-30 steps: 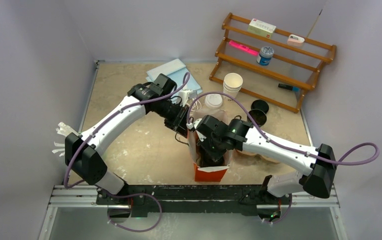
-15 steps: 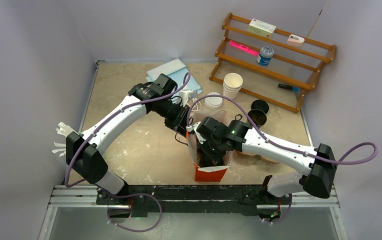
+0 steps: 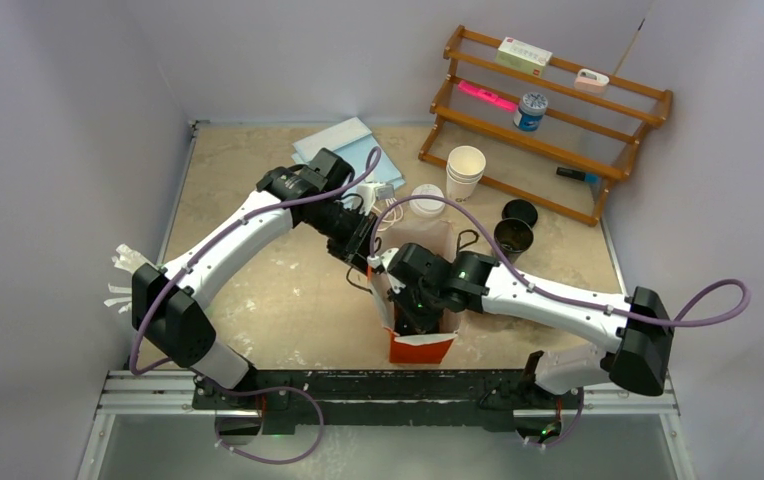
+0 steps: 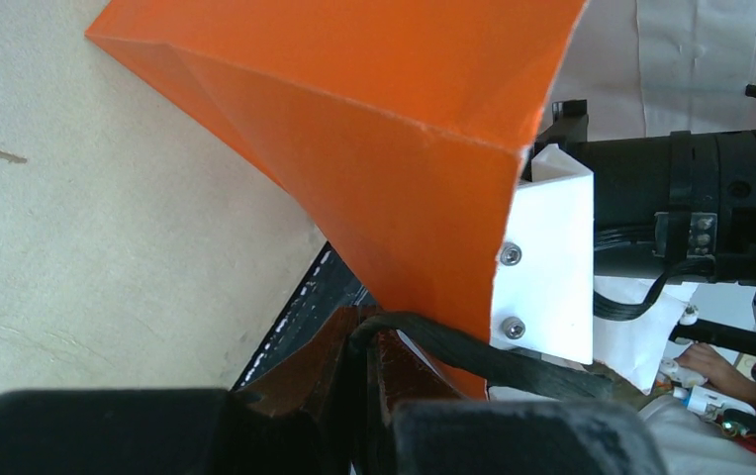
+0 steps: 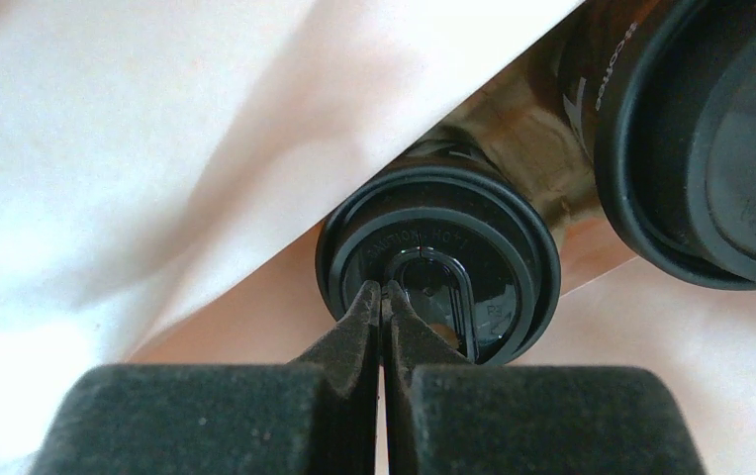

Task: Pack the takeout coffee
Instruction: Adjust the coffee cup in the cup tray.

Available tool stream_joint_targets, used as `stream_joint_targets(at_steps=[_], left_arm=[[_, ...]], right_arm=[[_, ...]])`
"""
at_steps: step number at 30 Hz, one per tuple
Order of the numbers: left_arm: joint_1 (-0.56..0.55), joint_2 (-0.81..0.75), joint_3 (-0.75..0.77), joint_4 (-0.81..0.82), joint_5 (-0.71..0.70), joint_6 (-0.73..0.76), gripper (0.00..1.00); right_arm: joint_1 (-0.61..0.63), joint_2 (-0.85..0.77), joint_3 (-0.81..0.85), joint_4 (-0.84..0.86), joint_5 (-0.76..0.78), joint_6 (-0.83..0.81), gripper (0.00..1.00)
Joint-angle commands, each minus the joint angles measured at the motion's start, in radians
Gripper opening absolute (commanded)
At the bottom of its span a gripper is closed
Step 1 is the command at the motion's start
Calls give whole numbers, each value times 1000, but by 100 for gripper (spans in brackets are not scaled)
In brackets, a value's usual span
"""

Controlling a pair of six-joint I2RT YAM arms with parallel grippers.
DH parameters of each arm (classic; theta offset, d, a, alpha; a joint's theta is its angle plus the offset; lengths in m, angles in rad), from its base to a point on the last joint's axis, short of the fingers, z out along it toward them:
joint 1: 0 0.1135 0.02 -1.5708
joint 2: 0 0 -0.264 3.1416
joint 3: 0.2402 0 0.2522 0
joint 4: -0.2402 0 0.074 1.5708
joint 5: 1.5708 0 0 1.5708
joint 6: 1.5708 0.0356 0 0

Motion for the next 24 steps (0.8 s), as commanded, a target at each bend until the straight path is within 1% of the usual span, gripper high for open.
stream_joint_targets(at_steps=[1, 6, 10, 19, 24], left_arm=[[2, -31, -5, 19, 25, 22, 6], [6, -32, -2, 18, 26, 29, 6], [5, -30, 2, 19, 29, 31, 6], [8, -32, 7, 8, 23, 26, 6], [11, -24, 13, 3, 26, 35, 6]], right_arm=[[13, 44, -93, -70, 81, 35, 0], [13, 12, -25, -146, 148, 58, 0], [13, 2, -7, -211, 146, 82, 0], [13, 36, 1, -215, 217, 98, 0], [13, 46, -24, -180, 236, 109, 0]])
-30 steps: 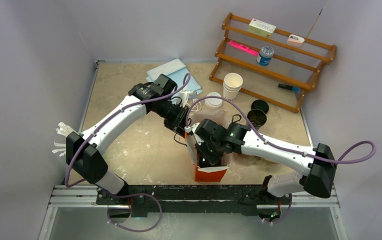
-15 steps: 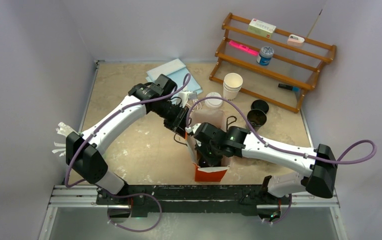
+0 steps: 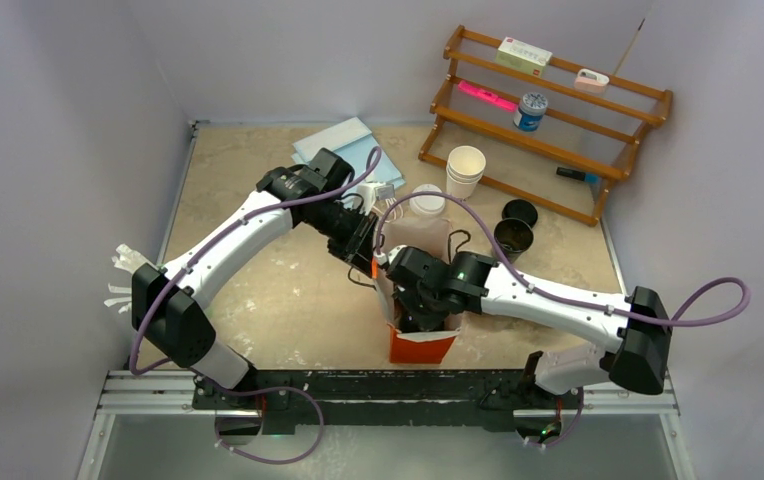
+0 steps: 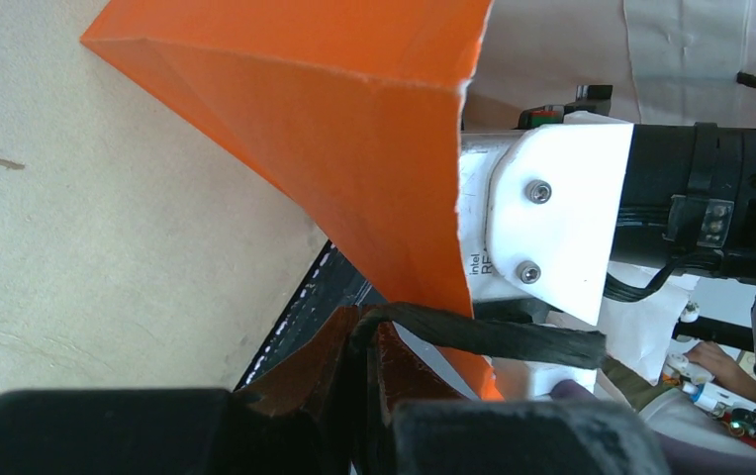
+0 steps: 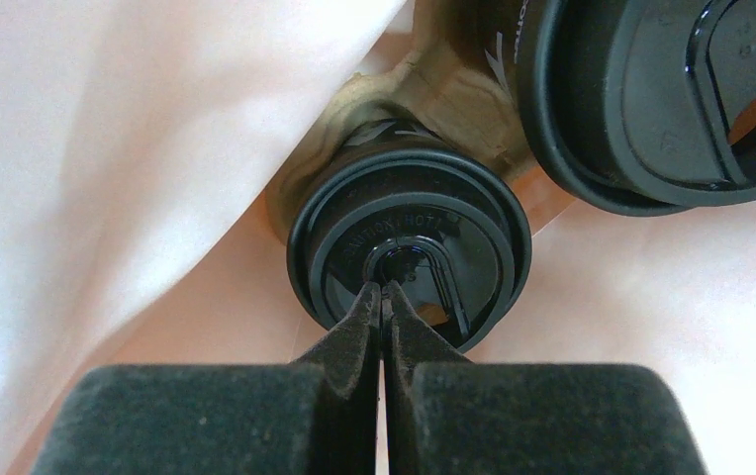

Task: Pack the takeout coffee
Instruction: Adjust the coffee cup in the cup tray.

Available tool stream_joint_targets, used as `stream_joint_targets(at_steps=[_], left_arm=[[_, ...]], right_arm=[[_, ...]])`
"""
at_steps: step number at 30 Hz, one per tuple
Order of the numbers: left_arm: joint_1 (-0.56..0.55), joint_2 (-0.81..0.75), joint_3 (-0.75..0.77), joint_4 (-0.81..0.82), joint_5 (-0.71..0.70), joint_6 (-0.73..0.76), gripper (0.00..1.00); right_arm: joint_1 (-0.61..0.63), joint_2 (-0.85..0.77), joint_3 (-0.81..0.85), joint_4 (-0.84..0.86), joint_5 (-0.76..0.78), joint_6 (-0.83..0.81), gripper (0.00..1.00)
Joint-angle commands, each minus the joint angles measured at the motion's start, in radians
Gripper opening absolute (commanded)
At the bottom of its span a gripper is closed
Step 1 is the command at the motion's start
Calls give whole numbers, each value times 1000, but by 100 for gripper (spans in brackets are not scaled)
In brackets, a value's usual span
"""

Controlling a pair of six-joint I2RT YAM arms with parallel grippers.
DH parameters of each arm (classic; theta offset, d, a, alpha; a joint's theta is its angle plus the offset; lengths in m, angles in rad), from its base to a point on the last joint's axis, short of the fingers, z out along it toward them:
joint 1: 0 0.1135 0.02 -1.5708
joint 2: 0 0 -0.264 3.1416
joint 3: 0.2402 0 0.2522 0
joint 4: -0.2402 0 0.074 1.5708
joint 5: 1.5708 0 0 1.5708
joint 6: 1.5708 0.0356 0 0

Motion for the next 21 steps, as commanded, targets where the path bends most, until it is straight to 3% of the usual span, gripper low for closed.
stream_joint_targets(at_steps=[1, 7, 14, 21], left_arm=[[8, -21, 14, -5, 22, 28, 6], [11, -15, 21, -13, 25, 38, 6], [16, -15, 39, -25, 19, 44, 6], [16, -19, 38, -17, 17, 37, 6]], right_arm=[[-2, 47, -55, -92, 87, 18, 0], [-2, 62, -42, -99, 75, 25, 0], [-2, 0, 98, -157, 70, -1, 0], [-4, -48, 169, -101, 120, -40, 0]])
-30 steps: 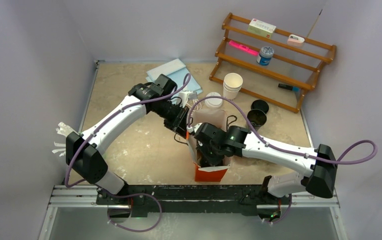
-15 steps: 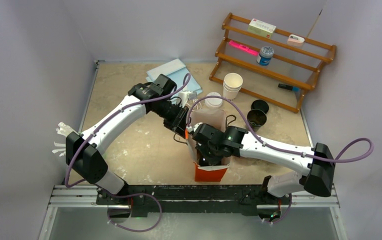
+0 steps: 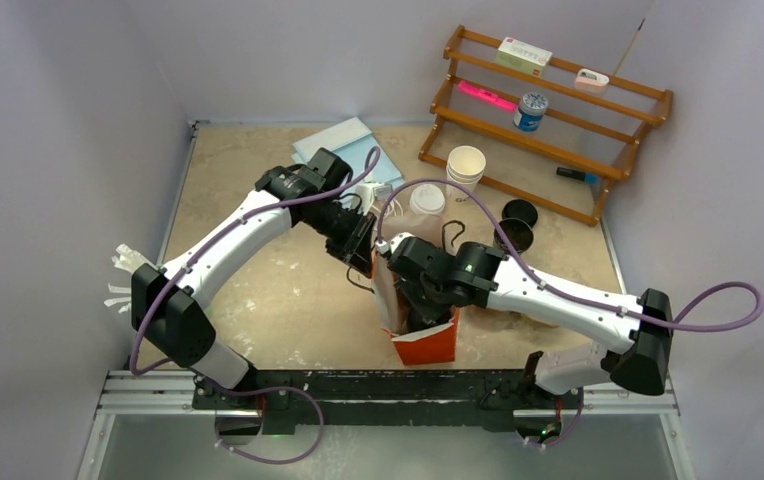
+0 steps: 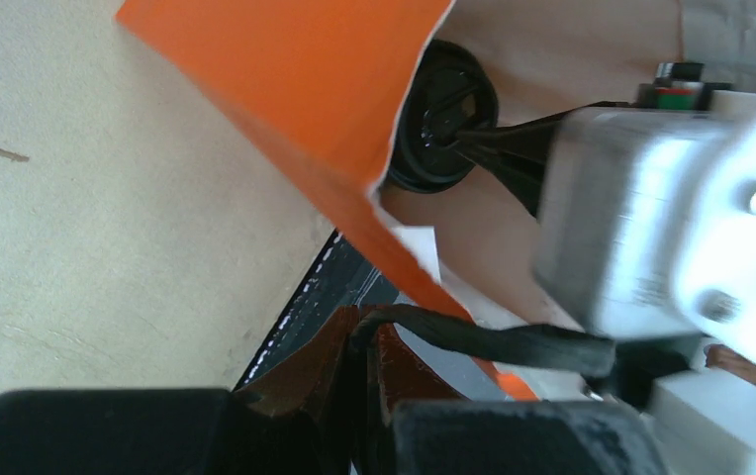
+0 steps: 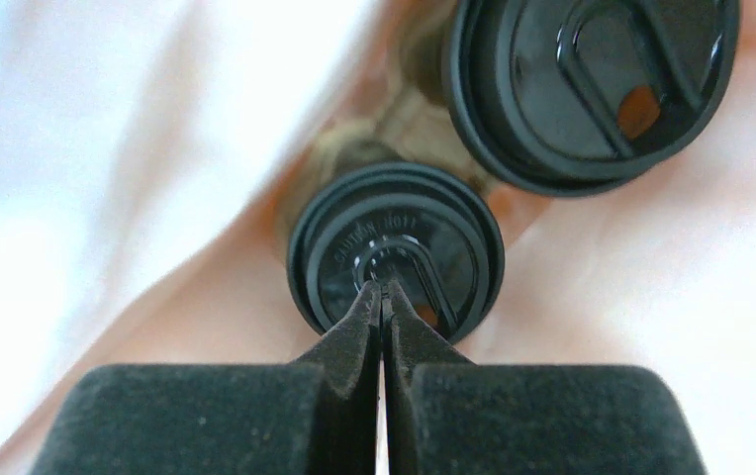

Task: Pack the takeout coffee
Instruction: Adjust the coffee cup in the cup tray.

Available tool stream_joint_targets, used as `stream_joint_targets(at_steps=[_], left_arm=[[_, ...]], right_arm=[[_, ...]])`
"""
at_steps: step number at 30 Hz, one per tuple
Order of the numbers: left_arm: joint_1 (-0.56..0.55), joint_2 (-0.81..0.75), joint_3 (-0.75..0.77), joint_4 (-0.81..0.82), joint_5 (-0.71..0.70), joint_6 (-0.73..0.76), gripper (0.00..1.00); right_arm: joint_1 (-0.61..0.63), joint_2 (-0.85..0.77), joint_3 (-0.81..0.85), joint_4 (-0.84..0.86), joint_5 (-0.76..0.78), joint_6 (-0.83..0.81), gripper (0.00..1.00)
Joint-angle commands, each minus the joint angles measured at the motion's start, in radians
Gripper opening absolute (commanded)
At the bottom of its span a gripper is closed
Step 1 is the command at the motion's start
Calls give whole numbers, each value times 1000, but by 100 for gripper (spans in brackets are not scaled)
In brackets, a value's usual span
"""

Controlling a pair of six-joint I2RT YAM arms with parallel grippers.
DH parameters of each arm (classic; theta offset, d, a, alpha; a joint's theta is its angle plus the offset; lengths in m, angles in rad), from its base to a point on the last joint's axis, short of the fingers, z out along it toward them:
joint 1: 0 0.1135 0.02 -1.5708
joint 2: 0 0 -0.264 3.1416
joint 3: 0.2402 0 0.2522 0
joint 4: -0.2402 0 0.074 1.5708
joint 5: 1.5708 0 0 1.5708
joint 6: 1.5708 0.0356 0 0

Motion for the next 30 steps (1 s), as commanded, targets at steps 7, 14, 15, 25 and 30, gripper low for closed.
stream_joint_targets(at_steps=[7, 14, 15, 25, 30], left_arm=[[5, -17, 36, 11, 16, 12, 6], [6, -13, 59, 13, 12, 9, 6], [5, -11, 64, 12, 11, 8, 6], [5, -5, 78, 13, 5, 1, 6], [5, -6, 79, 13, 4, 0, 6]], right_arm=[[-44, -43, 99, 26, 117, -60, 2], [-131, -60, 31, 108, 96, -33, 0], [-138, -60, 22, 135, 105, -28, 0], [-177, 36, -15, 178, 230, 11, 0], [-180, 37, -51, 164, 250, 44, 0]])
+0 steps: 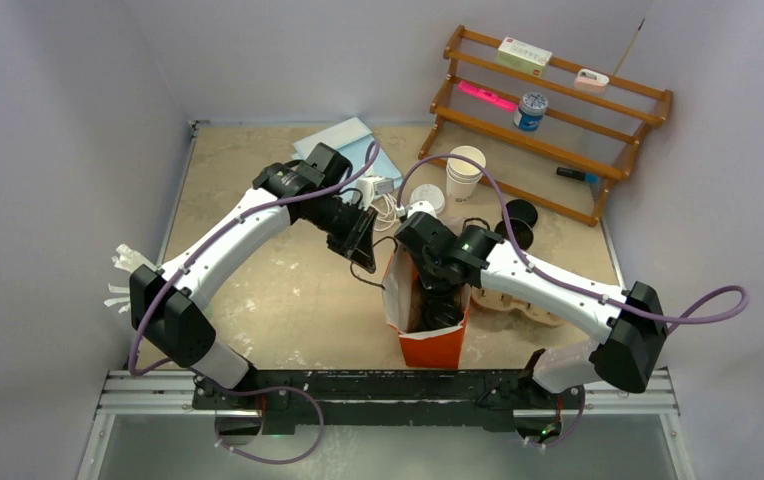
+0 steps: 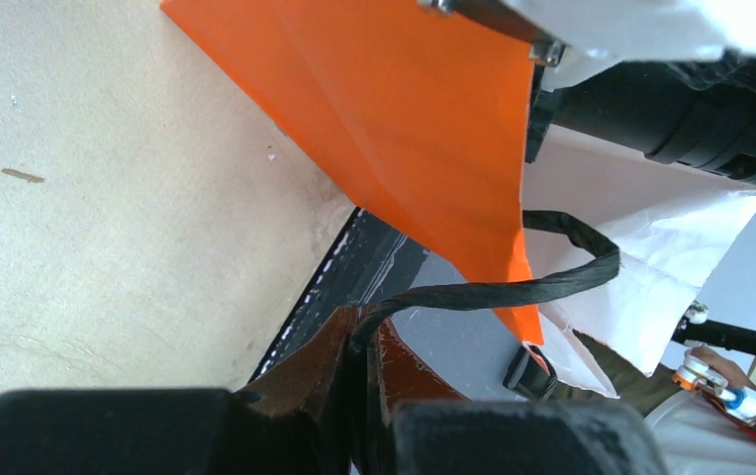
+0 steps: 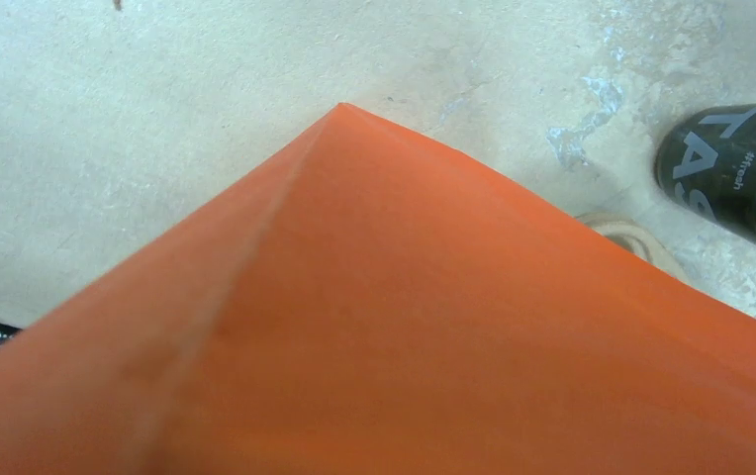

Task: Pack the takeout coffee
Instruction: Adjust the coffee cup in the cup tray.

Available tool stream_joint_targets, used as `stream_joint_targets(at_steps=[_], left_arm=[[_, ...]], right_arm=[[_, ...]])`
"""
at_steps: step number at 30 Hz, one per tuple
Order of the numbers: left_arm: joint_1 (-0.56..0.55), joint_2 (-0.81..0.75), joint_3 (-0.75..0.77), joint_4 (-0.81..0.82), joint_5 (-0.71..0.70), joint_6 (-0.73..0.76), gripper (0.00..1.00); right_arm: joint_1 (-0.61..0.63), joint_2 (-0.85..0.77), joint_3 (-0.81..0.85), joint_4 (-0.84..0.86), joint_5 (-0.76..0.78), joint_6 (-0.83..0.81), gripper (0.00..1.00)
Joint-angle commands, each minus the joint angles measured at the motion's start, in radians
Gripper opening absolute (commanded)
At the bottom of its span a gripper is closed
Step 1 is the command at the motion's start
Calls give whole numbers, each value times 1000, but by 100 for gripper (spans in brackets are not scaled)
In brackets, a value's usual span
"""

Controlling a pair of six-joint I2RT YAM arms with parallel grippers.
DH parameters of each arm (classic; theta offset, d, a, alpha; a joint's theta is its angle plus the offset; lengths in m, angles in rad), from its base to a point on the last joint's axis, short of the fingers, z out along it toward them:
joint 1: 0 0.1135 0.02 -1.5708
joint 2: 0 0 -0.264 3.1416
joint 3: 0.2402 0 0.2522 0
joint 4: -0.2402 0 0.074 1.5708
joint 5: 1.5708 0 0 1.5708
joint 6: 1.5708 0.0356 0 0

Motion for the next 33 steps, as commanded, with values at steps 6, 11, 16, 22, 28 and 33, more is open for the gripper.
stream_joint_targets(at_steps=[6, 11, 16, 22, 28, 33], left_arm=[[5, -3, 41, 9, 8, 3, 6], [6, -1, 36, 11, 11, 3, 6], [5, -2, 35, 12, 9, 1, 6], [6, 3, 38, 12, 6, 1, 6], [6, 6, 41, 11, 4, 3, 6], [5, 6, 50, 8, -9, -1, 6]], right_arm=[[-4, 0, -30, -27, 31, 41, 0], [-5, 24, -41, -80, -6, 48, 0], [-6, 24, -73, -97, -53, 75, 0], [-7, 7, -130, -108, -71, 130, 0], [-11, -10, -127, -117, -50, 143, 0], [-12, -58, -60, -71, 11, 111, 4]])
